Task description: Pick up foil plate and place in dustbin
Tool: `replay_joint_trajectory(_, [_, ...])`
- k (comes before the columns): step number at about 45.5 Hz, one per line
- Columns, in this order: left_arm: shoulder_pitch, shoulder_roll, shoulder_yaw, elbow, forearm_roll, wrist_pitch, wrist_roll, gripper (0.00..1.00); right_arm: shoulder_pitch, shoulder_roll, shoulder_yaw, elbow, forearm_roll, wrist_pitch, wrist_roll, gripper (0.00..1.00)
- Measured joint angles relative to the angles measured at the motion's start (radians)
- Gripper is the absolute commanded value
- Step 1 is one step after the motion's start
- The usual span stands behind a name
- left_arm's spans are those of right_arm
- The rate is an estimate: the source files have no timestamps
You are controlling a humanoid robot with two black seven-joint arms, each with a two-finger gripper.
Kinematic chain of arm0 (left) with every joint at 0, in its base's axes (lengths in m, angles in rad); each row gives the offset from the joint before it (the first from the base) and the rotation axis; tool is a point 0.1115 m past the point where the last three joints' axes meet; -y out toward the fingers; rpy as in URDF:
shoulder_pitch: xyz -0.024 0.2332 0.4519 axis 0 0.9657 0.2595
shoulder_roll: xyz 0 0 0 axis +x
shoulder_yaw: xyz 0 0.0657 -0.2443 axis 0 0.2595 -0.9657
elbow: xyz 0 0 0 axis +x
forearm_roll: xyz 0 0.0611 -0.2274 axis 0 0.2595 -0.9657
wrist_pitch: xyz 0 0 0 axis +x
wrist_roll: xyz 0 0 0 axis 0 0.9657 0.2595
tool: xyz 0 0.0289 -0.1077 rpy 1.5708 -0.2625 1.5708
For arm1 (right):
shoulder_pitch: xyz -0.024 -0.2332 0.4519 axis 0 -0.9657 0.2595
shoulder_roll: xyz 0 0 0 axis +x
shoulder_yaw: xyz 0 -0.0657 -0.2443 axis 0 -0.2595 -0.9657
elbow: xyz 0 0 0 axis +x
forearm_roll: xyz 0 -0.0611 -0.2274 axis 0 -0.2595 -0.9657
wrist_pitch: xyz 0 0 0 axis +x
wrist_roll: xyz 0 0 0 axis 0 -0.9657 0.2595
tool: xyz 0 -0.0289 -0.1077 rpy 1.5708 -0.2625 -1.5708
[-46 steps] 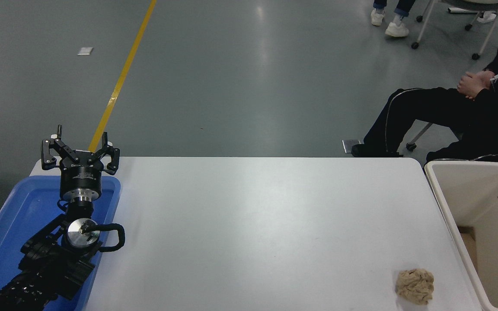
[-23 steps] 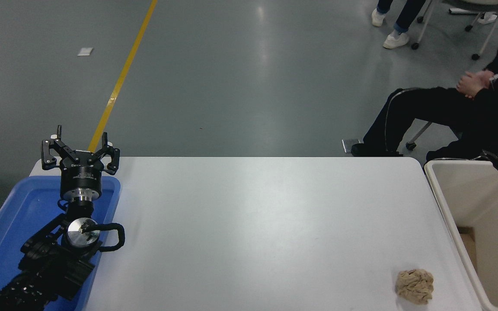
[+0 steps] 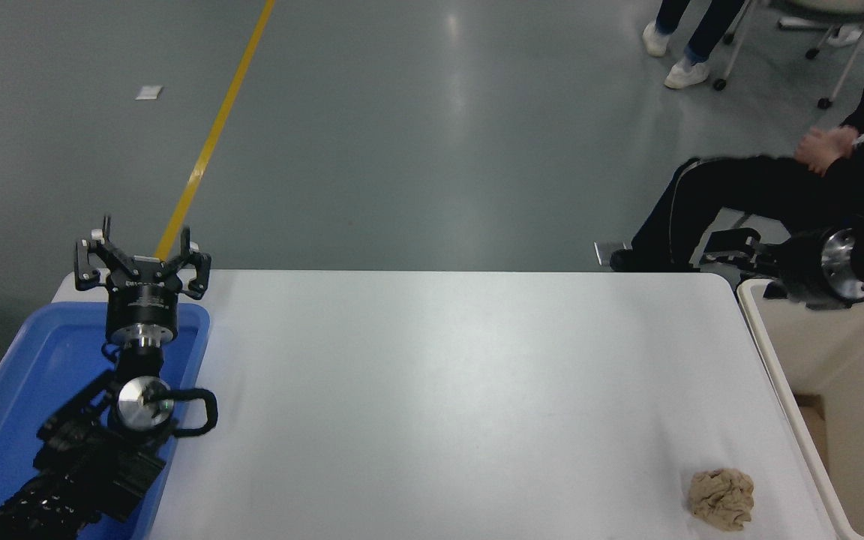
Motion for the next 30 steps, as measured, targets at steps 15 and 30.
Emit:
replay_joint_trajectory(15, [0.001,0.000,0.000,0.001,0.000,0.000,0.000,0.99,0.275,0.046,-0.060,0.149,-0.005,0.235,0.000,1.00])
replay_joint_trajectory(30, [0.001,0.000,0.000,0.000,0.000,0.000,0.000,0.99,0.398,0.044,-0.070,0.180,-0.006,0.484,-0.004,1.00])
